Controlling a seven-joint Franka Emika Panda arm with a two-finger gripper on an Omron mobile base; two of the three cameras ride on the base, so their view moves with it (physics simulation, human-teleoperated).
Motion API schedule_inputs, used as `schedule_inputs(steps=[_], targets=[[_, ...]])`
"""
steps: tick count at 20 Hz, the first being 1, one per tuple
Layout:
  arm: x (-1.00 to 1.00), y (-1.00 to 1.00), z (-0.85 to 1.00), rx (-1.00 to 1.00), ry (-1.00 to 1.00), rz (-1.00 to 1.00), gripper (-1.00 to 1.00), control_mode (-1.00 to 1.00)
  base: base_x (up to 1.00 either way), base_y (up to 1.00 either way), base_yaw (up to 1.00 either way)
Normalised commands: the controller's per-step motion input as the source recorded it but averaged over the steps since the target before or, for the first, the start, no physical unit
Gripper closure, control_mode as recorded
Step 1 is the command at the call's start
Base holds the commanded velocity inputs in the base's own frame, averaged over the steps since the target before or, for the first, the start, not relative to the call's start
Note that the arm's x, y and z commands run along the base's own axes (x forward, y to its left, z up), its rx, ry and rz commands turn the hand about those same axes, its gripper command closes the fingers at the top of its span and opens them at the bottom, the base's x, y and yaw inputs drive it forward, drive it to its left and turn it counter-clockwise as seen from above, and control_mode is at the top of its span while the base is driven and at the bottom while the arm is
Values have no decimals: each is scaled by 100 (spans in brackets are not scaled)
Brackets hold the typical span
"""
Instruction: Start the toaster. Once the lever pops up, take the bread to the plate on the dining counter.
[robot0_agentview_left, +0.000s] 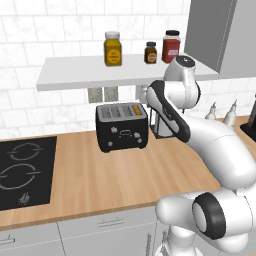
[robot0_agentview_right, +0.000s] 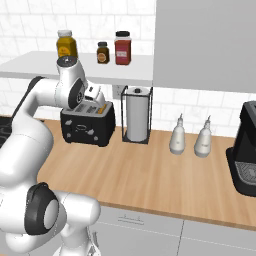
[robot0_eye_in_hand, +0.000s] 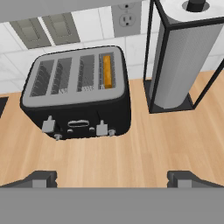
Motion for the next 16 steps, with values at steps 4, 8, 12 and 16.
schedule_inputs(steps=[4,8,12,16], targets=[[0,0,0,0,0,0,-100,-100,0,0,0],[0,0,0,0,0,0,-100,-100,0,0,0],[0,0,0,0,0,0,-100,-100,0,0,0],[0,0,0,0,0,0,-100,-100,0,0,0]])
